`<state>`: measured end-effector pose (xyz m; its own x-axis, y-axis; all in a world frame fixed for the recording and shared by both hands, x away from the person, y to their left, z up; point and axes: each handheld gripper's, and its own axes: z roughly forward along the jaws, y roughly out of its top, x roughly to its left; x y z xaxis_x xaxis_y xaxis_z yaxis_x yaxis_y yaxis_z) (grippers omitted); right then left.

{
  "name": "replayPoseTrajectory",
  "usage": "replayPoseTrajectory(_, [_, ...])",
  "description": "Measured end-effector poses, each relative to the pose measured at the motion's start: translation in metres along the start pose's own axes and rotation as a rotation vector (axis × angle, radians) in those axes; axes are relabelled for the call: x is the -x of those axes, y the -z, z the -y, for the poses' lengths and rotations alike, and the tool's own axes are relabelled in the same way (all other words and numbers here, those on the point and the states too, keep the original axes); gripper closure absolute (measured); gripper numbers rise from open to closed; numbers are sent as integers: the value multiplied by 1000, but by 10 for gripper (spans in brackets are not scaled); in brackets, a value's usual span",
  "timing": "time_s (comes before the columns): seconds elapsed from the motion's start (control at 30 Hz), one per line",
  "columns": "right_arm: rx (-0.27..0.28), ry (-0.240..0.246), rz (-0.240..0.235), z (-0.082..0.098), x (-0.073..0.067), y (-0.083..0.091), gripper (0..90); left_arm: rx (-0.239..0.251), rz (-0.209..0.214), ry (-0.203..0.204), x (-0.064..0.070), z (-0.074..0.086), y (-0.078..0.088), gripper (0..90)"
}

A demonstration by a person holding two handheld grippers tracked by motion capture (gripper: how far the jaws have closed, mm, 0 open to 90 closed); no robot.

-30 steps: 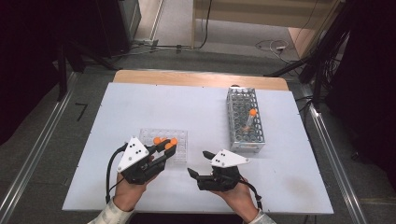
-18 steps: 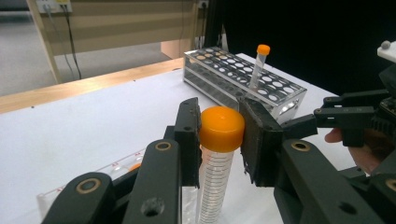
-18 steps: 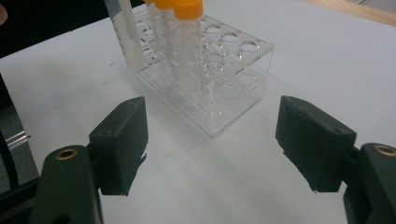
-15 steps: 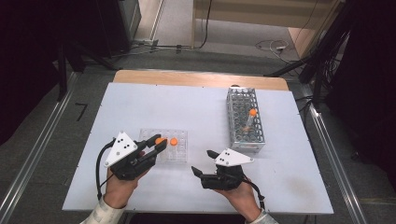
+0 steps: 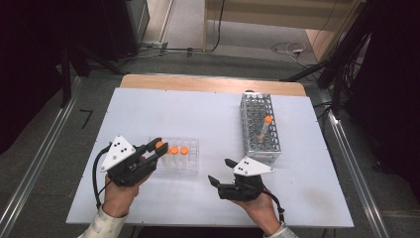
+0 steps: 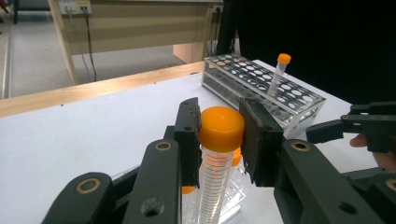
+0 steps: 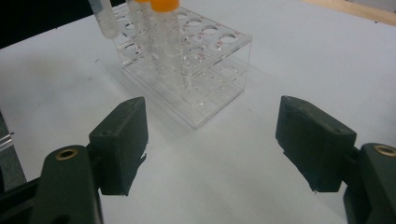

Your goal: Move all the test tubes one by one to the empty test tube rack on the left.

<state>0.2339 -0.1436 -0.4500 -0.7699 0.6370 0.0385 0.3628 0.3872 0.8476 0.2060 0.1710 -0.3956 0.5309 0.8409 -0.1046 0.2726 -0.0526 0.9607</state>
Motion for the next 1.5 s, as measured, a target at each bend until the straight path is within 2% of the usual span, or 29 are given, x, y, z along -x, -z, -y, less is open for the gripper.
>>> replayPoseTrajectory(0.27, [-4,-10,11,2,4,2,237,4,-19,13,-7,0,-1,701])
replayPoseTrajectory(0.57, [-6,-15,18,4,7,3,237,7,-47,8,-11,0,-2,701])
replayPoseTrajectory(0.83, [-11,-19,28,6,8,5,237,3,-81,-11,-13,1,-7,701])
replayPoseTrajectory(1.0, [-11,-18,31,7,9,5,237,16,-122,-36,-13,3,-10,701])
replayPoseTrajectory(1.27, [-11,-15,34,7,8,5,237,10,-119,-31,-15,9,-16,700])
replayPoseTrajectory(1.5, [-12,-14,37,7,9,5,237,-13,-138,-19,-16,20,-21,697])
